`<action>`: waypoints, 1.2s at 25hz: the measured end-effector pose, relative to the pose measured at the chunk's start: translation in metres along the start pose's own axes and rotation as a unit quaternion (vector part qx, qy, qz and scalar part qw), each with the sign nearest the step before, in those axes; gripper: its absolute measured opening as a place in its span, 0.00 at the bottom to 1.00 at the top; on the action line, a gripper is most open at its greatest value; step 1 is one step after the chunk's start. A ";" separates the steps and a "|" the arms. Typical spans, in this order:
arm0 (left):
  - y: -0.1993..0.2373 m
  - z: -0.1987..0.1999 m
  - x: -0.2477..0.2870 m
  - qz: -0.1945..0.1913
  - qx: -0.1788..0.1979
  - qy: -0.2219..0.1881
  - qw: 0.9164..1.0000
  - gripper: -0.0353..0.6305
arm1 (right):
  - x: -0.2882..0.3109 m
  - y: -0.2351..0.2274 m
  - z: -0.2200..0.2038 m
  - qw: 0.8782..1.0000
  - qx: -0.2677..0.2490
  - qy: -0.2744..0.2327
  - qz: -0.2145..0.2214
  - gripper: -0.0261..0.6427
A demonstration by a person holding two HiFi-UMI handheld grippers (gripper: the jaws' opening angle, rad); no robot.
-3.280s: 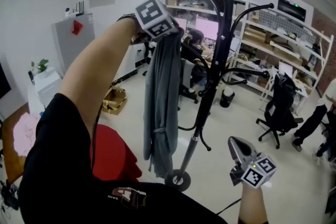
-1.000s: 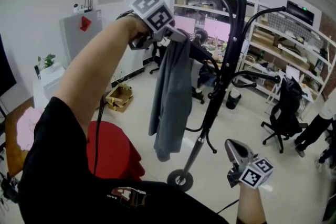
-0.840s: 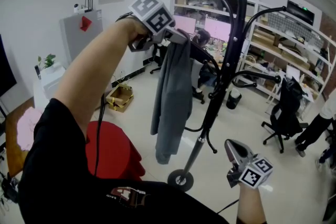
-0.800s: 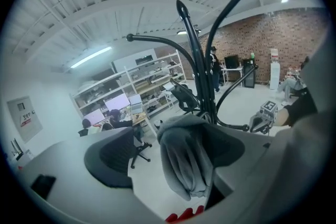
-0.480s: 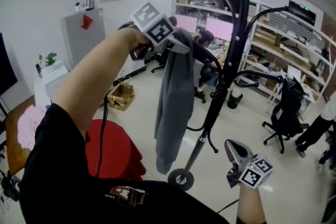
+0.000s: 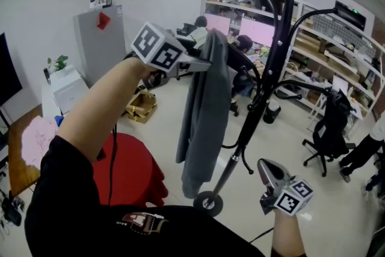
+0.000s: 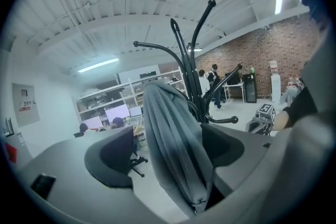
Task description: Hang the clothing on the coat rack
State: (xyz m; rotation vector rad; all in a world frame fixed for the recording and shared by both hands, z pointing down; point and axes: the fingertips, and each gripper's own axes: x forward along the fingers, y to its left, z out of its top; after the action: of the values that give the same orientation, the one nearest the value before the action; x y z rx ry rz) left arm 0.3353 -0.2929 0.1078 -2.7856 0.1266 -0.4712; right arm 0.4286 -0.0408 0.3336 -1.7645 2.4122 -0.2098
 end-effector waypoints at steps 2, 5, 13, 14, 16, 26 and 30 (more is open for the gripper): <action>-0.006 -0.018 -0.008 -0.002 -0.008 -0.005 1.000 0.65 | 0.003 0.004 0.000 1.000 -0.002 0.001 0.003 0.05; -0.019 -0.047 -0.022 -0.002 -0.016 -0.013 1.000 0.65 | 0.007 0.009 -0.003 1.000 -0.008 0.003 0.010 0.05; -0.076 -0.145 -0.077 -0.019 -0.059 -0.041 0.997 0.64 | 0.039 0.039 -0.010 0.999 -0.022 0.019 0.041 0.05; -0.084 -0.158 -0.084 -0.020 -0.068 -0.046 0.996 0.59 | 0.045 0.045 -0.010 0.998 -0.025 0.020 0.046 0.05; -0.100 -0.187 -0.098 -0.029 -0.097 -0.054 0.993 0.45 | 0.060 0.058 -0.011 0.998 -0.028 0.023 0.057 0.05; -0.127 -0.321 -0.188 0.005 -0.250 -0.121 0.961 0.10 | 0.175 0.154 -0.052 0.986 -0.060 0.043 0.152 0.05; -0.140 -0.361 -0.233 0.028 -0.287 -0.157 0.945 0.06 | 0.227 0.201 -0.094 0.976 -0.057 0.065 0.198 0.05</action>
State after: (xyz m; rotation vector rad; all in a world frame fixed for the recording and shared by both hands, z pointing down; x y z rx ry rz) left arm 0.0001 -0.2325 0.4044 -3.3676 0.3120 0.0479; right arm 0.1546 -0.1948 0.3777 -1.3030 2.8568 -0.1445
